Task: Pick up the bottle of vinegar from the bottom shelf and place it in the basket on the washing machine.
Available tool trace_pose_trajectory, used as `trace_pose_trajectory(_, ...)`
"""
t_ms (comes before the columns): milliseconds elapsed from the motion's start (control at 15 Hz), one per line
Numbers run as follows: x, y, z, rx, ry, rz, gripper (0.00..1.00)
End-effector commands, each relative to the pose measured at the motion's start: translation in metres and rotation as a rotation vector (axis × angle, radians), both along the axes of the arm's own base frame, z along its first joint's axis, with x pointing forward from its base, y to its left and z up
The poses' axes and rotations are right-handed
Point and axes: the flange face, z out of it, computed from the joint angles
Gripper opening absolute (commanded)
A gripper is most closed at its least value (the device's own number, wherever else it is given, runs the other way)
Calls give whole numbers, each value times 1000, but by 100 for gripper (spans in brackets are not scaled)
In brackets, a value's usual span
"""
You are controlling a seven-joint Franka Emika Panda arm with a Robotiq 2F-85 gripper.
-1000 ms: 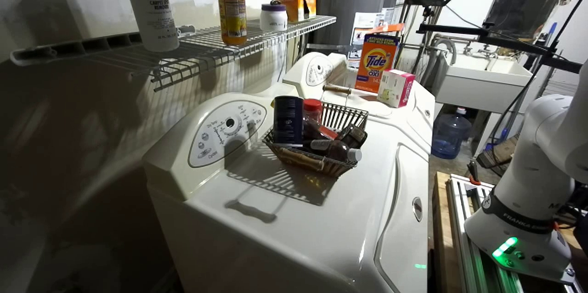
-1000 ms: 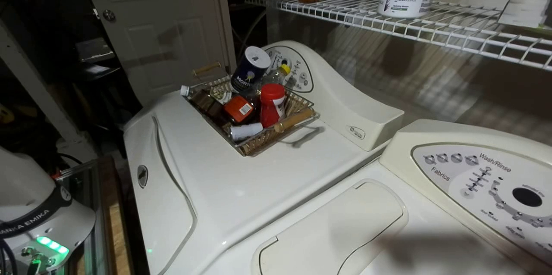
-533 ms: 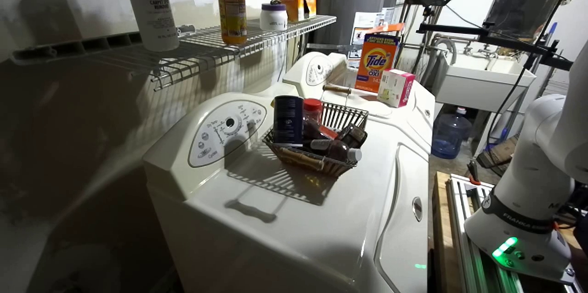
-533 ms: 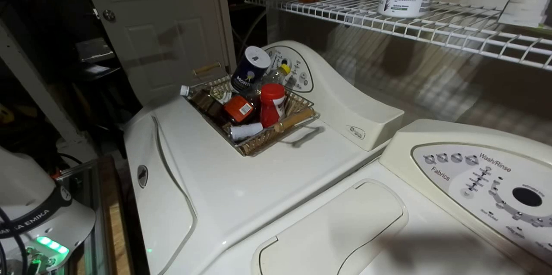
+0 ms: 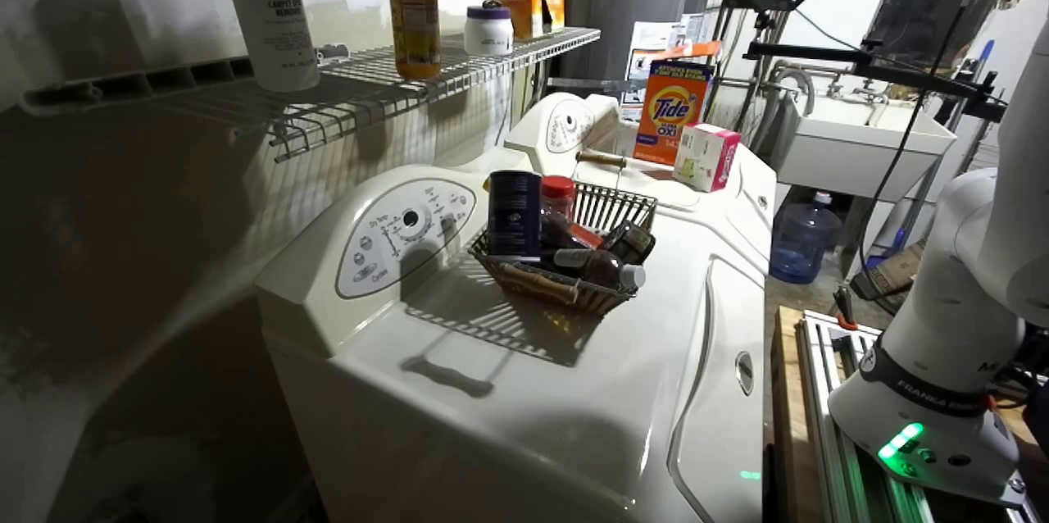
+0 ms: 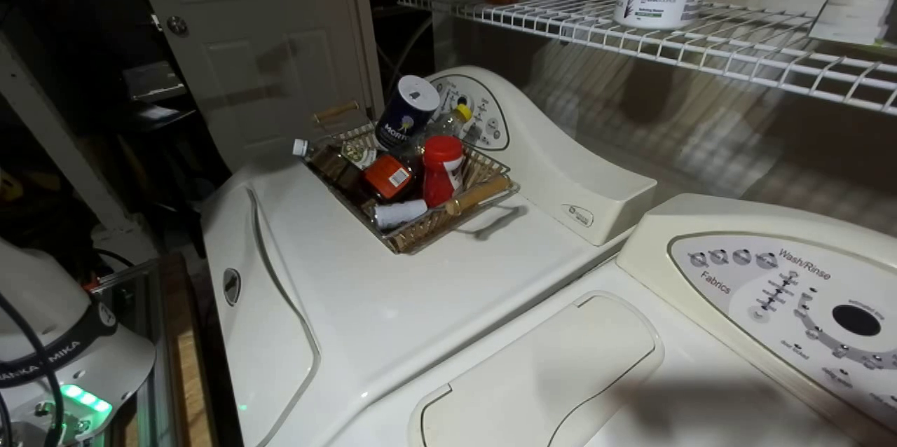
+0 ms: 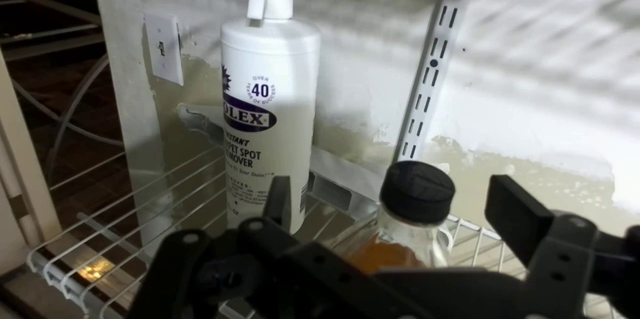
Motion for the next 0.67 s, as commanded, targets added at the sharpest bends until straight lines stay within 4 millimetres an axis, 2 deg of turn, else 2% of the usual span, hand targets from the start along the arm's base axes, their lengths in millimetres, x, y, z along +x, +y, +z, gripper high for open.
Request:
trace_pose_trajectory(0, 17, -3, 0, 36, -42, -29, 100)
trace_pose_trajectory(133, 22, -4, -4, 48, -43, -37, 97)
trace_pose_trajectory(200, 24, -5, -5, 55, -45, -44, 78)
trace_pose_trajectory(333, 27, -6, -7, 64, -48, -54, 68)
trace_pose_trajectory(600, 30, -9, -7, 70, -55, -76, 40)
